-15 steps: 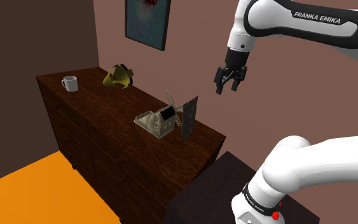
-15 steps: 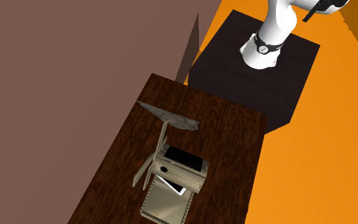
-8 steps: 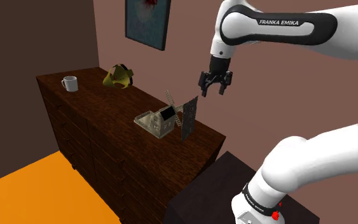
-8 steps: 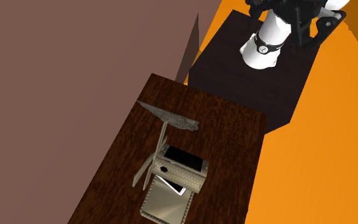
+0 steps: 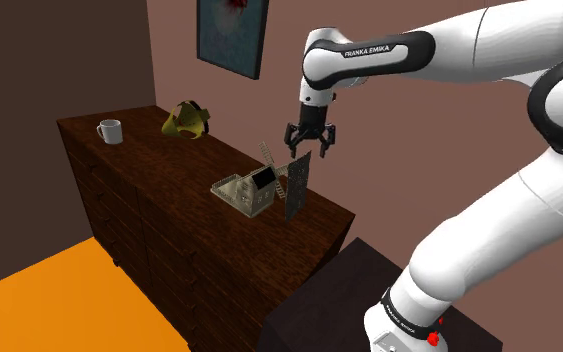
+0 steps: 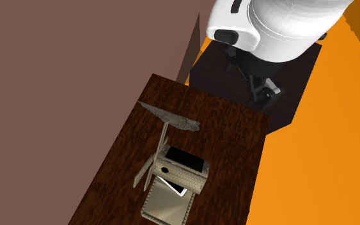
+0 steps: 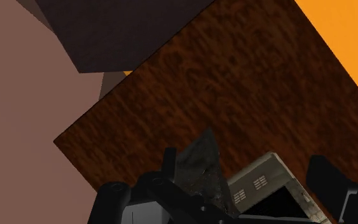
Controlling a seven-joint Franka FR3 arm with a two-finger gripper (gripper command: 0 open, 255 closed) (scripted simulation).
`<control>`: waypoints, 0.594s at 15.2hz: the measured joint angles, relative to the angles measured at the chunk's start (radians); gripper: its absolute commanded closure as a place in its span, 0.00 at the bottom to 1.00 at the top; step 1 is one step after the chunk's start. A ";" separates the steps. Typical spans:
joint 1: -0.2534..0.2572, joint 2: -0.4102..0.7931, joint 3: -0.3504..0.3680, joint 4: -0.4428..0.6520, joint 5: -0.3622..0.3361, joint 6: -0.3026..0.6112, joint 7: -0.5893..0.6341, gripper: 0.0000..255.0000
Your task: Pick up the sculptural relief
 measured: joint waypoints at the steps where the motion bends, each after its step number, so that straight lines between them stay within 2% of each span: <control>1: -0.006 0.040 -0.001 0.020 0.000 0.014 0.024 0.00; 9: -0.037 0.351 -0.018 0.193 0.010 0.102 0.214 0.00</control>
